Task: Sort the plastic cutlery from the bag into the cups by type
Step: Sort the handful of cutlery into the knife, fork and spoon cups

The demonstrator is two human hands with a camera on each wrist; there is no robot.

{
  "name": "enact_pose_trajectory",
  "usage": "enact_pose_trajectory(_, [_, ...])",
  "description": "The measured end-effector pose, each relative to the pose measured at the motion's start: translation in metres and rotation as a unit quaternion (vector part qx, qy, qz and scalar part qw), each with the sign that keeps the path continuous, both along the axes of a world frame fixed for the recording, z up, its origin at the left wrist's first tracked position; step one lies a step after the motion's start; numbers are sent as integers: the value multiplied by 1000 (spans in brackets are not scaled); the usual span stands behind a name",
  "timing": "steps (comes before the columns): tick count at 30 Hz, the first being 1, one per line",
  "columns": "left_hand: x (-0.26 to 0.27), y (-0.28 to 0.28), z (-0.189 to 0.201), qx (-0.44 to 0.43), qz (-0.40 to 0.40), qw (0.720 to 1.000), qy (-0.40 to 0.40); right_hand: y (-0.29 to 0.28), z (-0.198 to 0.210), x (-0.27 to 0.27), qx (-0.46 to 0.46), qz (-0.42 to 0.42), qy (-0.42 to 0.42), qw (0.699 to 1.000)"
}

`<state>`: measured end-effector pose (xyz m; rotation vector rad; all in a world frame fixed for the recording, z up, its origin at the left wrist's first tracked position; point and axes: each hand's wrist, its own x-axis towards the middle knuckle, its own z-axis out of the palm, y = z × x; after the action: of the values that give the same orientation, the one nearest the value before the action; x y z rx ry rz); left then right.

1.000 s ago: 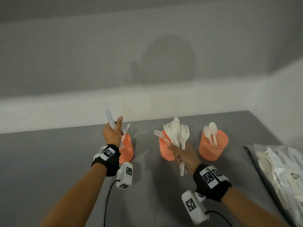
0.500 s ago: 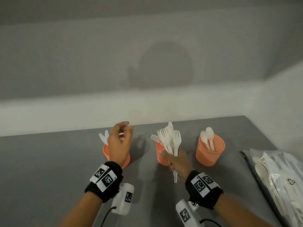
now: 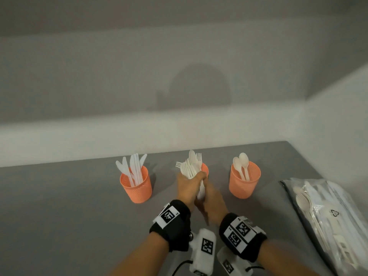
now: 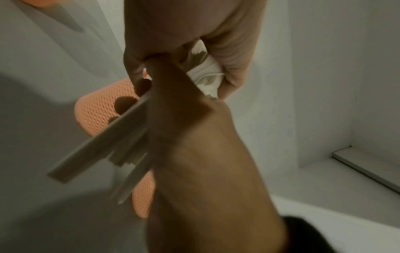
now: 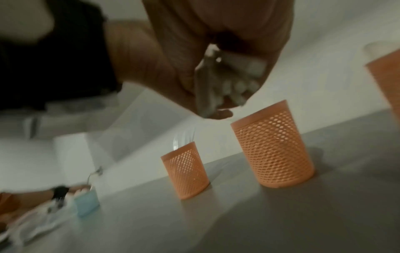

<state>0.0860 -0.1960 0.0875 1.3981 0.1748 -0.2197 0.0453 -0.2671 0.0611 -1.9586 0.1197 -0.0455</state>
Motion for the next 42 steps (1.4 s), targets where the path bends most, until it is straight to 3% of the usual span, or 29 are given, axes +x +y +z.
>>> enact_pose_trajectory(4, [-7, -6, 5, -20, -54, 998, -12, -23, 2, 2, 39, 46, 85, 995])
enact_pose_trajectory(6, [-13, -12, 8, -16, -102, 995, -18, -30, 6, 0, 42, 53, 93, 993])
enact_pose_trajectory(9, [-15, -18, 10, 25, -140, 989, -44, -30, 9, -7, 132, 56, 99, 985])
enact_pose_trajectory(11, [-13, -19, 5, 67, -156, 983, -65, -30, 6, -8, 161, 19, 76, 984])
enact_pose_trajectory(15, [-19, -24, -9, 98, -97, 990, -37, -43, 0, -5, 188, -34, 46, 981])
enact_pose_trajectory(19, [-20, -32, -18, 169, -24, 981, -89, -52, 0, -8, 163, -3, 46, 986])
enact_pose_trajectory(25, [-21, -40, -11, 213, -30, 970, -116, -61, 4, -8, 171, 18, 16, 985])
enact_pose_trajectory(32, [-13, -38, -1, 157, -18, 984, -79, -72, 0, -12, 276, 7, 61, 959])
enact_pose_trajectory(37, [-7, -32, 4, 32, 68, 995, -67, -77, 3, -13, 313, 11, 75, 947])
enact_pose_trajectory(42, [-10, -24, 8, -68, 113, 988, -84, -77, 1, -10, 337, -5, 86, 938])
